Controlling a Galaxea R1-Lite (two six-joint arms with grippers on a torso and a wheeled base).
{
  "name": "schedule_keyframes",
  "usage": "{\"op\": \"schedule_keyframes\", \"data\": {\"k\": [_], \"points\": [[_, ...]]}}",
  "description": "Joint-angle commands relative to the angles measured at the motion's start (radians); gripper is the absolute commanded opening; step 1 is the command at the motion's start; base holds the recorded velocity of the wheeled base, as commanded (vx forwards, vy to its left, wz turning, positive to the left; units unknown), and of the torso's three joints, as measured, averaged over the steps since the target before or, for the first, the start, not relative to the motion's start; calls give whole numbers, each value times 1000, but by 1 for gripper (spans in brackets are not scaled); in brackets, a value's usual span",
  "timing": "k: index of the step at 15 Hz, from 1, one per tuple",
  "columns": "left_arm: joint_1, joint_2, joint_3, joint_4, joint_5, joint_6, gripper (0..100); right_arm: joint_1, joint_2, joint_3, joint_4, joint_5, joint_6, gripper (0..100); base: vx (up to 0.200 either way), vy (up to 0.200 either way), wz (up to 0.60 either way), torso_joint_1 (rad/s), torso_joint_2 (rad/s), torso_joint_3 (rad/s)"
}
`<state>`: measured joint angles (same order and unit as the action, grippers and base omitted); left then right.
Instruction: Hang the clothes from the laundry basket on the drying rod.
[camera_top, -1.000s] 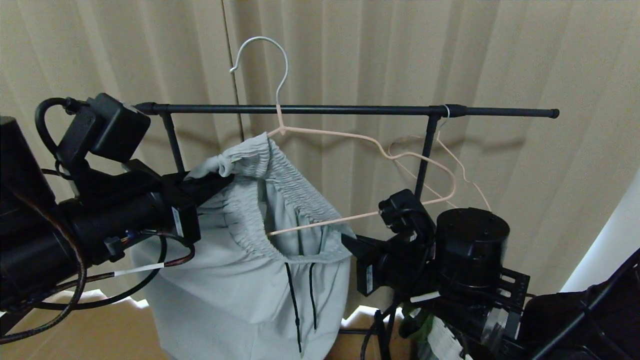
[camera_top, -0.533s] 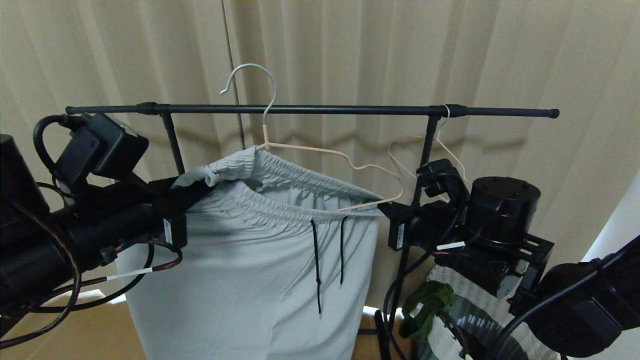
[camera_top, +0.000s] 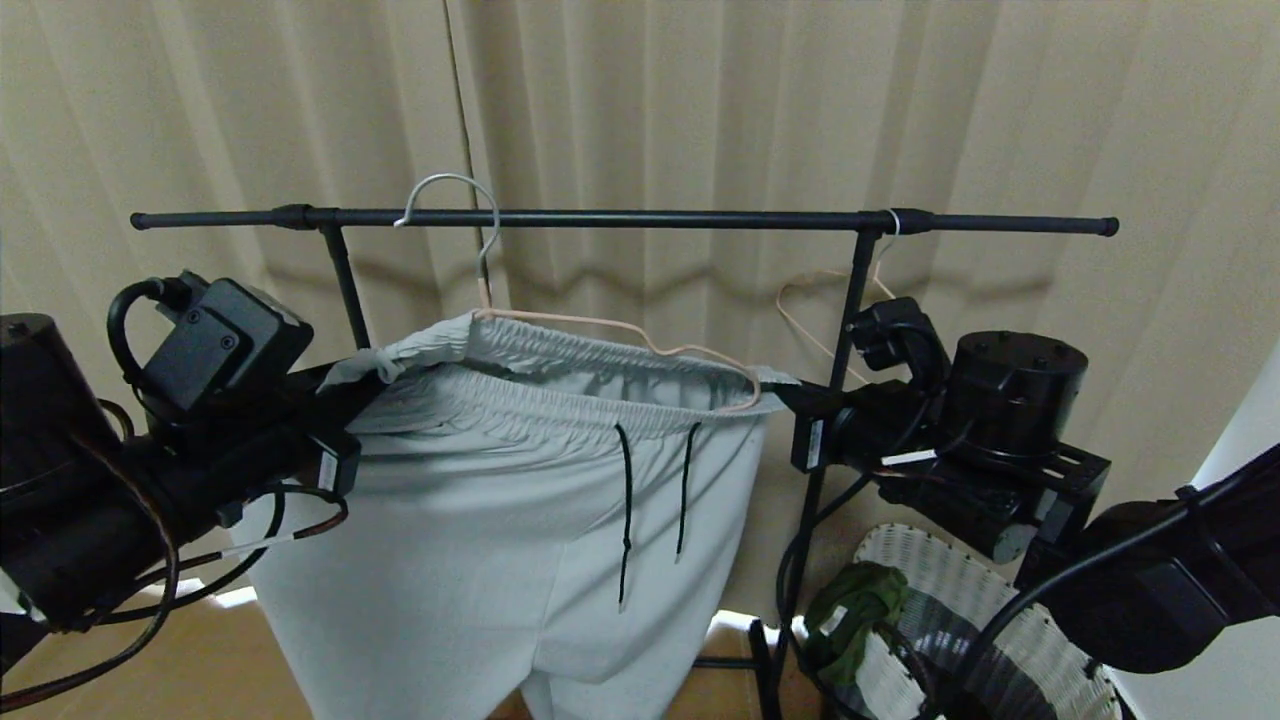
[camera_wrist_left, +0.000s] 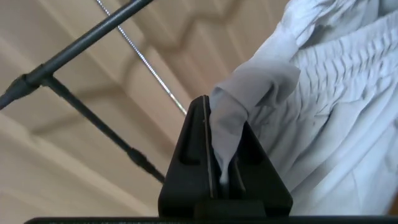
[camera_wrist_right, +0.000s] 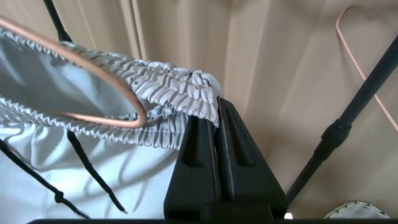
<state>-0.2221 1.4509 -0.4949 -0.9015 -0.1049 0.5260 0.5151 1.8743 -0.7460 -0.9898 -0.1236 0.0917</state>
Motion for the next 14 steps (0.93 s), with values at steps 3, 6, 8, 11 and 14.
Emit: {"op": "schedule_keyframes", "data": {"k": [3,6,8,11,14], "points": [[55,6,19,-2,1,52,0,-3,2,-15,2,-1,-4,0,0,0,0,0,0,0],[72,2,52,-2,1,81,0,-12,-1,-35,8,6,-35,0,0,0,0,0,0,0],[72,6,47,-2,1,77,0,-10,-10,-24,10,9,-36,0,0,0,0,0,0,0],[55,23,21,-2,113,37,0,56,-56,-21,80,12,-78,0,0,0,0,0,0,0],[-56,39,-4,1,286,-124,0,161,-63,-21,99,21,-87,0,0,0,0,0,0,0]]}}
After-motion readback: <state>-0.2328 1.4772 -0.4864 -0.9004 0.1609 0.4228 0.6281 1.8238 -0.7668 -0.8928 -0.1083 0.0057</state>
